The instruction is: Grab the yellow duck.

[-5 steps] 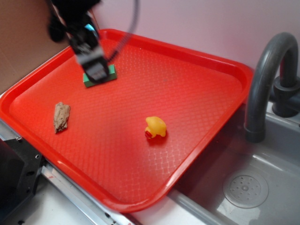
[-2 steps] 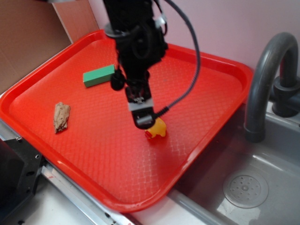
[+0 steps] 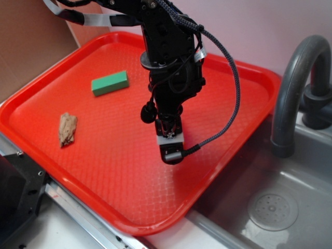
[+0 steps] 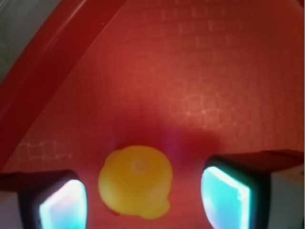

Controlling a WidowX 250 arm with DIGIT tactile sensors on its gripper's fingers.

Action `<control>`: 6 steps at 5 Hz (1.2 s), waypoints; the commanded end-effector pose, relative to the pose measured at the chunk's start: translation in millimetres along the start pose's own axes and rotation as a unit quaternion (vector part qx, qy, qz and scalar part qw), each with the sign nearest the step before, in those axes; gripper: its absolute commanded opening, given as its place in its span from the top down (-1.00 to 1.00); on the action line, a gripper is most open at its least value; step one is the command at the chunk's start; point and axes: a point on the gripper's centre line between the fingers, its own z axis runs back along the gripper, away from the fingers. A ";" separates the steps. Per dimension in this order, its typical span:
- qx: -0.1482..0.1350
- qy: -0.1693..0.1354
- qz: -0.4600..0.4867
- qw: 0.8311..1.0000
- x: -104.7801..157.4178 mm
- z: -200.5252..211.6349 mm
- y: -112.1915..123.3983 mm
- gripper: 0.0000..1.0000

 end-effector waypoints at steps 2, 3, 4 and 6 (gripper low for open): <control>0.009 0.024 -0.002 1.000 4.9 -22.5 -14.3 0.84; 0.014 0.025 -0.009 1.000 5.4 -20.8 -16.1 1.00; 0.021 0.020 0.001 1.000 2.5 -14.8 -15.8 1.00; 0.060 -0.039 0.238 0.969 -20.3 82.6 24.5 1.00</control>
